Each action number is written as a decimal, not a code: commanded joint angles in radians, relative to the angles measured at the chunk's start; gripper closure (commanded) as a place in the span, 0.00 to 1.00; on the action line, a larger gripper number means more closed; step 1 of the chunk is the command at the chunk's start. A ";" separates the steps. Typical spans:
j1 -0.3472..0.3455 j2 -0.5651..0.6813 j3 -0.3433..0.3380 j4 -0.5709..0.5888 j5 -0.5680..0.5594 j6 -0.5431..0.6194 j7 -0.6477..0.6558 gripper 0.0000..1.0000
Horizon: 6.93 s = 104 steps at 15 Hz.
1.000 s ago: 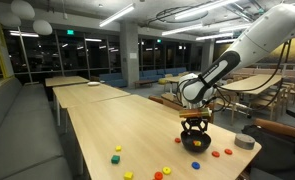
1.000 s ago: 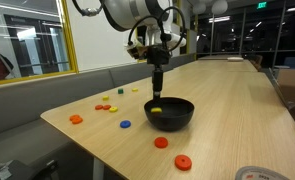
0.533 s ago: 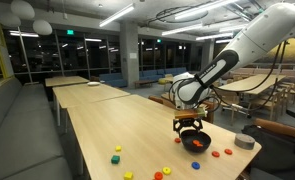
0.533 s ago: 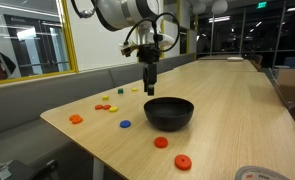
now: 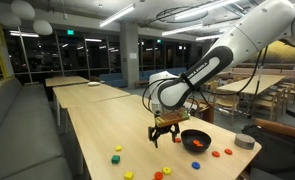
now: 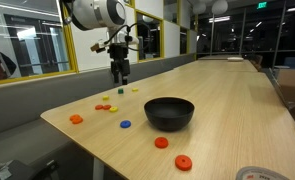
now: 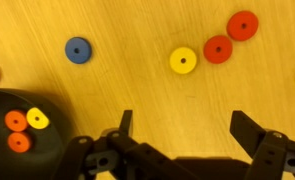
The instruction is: Pick up some of the objects on the table and put them in the bowl
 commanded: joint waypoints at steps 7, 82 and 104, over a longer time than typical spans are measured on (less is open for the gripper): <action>0.068 0.154 0.008 0.030 0.029 0.149 -0.093 0.00; -0.137 -0.334 -0.143 -0.478 -0.383 0.367 0.895 0.81; -0.304 -0.288 -0.175 -0.501 -0.381 0.435 0.885 0.00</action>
